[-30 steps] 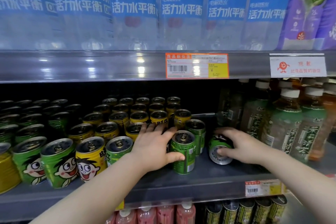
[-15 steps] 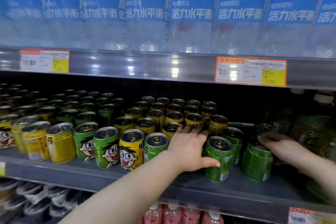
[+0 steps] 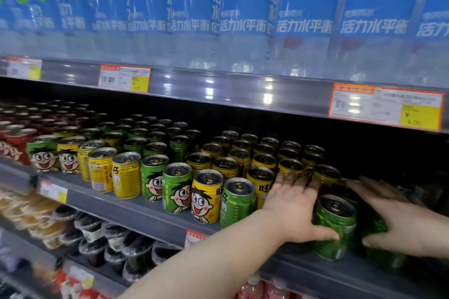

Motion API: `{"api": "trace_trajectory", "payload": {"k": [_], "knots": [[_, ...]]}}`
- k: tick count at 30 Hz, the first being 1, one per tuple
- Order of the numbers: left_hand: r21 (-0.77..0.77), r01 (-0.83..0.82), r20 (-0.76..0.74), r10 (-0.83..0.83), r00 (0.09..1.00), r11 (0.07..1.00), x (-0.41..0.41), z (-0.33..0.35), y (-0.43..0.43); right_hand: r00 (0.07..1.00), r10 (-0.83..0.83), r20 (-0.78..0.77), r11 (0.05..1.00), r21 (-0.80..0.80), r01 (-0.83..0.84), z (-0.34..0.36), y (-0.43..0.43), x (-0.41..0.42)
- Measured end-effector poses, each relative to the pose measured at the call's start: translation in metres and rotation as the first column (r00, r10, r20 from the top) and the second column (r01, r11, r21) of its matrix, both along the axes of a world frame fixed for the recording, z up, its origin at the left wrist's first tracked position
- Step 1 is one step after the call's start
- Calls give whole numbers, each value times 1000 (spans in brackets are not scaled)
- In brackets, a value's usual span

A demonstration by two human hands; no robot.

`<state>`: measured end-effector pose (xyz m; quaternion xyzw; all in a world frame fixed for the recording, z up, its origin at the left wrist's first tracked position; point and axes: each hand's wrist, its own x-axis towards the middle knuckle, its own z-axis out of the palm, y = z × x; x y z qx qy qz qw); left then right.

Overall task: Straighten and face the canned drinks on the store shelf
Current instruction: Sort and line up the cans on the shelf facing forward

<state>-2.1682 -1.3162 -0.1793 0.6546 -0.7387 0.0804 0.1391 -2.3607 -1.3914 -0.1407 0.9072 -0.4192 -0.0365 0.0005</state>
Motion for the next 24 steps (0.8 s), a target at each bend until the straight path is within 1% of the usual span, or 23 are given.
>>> {"api": "trace_trajectory", "payload": {"k": [2, 3, 5, 6, 7, 8, 9, 12, 14, 16, 18, 20, 21, 22, 24], "knots": [[-32, 11, 0, -11, 1000, 999, 3, 5, 9, 975, 156, 157, 986, 30, -162, 16, 14, 19], [-72, 28, -16, -29, 999, 997, 8, 6, 15, 949, 201, 243, 977, 14, -211, 21, 20, 29], [-204, 59, -42, -69, 997, 977, 26, 9, 32, 881, 280, 382, 957, -42, -286, 25, 32, 52], [-300, 53, -25, -63, 998, 953, 39, 10, 41, 857, 314, 410, 947, -67, -315, 24, 38, 66], [-390, 27, -22, -39, 999, 921, 54, 9, 49, 847, 344, 406, 937, -99, -334, 21, 44, 82], [-447, -14, -48, -9, 999, 895, 72, 9, 57, 841, 372, 394, 928, -130, -349, 17, 48, 98], [-454, -66, -95, 25, 995, 889, 90, 9, 65, 840, 387, 380, 922, -144, -360, 13, 54, 114], [-373, -261, -211, 193, 958, 890, 139, 13, 91, 857, 408, 315, 913, -120, -391, 3, 72, 165], [-304, -356, -206, 304, 930, 884, 165, 13, 105, 890, 397, 224, 917, -122, -379, -3, 80, 195], [-188, -417, -138, 396, 908, 889, 183, 12, 113, 927, 341, 159, 937, -135, -322, -9, 84, 216], [-61, -477, -1, 478, 879, 877, 195, 7, 114, 950, 286, 129, 951, -163, -264, -14, 85, 229], [-26, -506, 148, 504, 851, 862, 201, 4, 111, 962, 248, 115, 957, -182, -225, -18, 84, 233], [-32, -509, 190, 505, 842, 860, 202, 2, 110, 964, 234, 123, 961, -176, -211, -18, 84, 232], [-33, -507, 206, 503, 840, 861, 203, 1, 108, 966, 224, 132, 965, -167, -201, -19, 83, 230], [-5, -496, 191, 488, 852, 868, 205, 0, 105, 966, 213, 149, 969, -159, -189, -18, 82, 224]]}}
